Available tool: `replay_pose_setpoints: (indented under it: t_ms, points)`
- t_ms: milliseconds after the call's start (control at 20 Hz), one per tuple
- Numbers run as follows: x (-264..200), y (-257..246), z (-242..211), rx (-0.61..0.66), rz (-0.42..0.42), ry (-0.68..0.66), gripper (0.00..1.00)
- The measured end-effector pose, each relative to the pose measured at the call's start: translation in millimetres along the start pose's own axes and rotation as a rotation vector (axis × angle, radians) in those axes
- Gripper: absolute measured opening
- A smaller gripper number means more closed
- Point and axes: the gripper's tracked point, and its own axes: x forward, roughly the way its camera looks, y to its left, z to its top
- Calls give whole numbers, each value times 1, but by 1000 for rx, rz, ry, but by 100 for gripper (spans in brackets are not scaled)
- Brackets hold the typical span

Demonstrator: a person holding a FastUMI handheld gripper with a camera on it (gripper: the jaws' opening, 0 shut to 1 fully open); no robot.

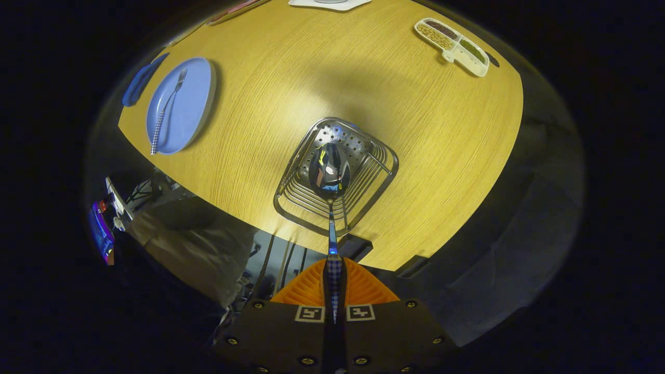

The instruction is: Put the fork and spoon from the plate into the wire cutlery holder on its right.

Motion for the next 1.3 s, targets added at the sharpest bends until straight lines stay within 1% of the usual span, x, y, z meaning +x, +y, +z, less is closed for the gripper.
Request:
replay_pose_setpoints:
  t_ms: [400, 500, 600, 700, 750, 800, 900, 1050, 1100, 1150, 1200, 1250, 1300]
  points:
    - [2, -10, 9, 4, -46, 117, 1]
    - [4, -7, 11, 22, -33, 142, 1]
    - [6, -6, 18, 32, -25, 141, 1]
    - [5, -5, 18, 25, -33, 162, 5]
    - [5, -5, 18, 23, -33, 164, 5]
    - [2, -5, 20, 26, -30, 164, 9]
    - [3, -4, 19, 38, -22, 161, 11]
    - [-3, -9, 28, 55, -43, 106, 12]
    - [-7, -11, 28, 61, -45, 91, 27]
    - [-12, -12, 28, 65, -49, 79, 30]
    - [-24, -13, 30, 63, -56, 65, 30]
    - [-23, -15, 29, 60, -60, 51, 34]
    - [-28, -15, 27, 63, -65, 31, 44]
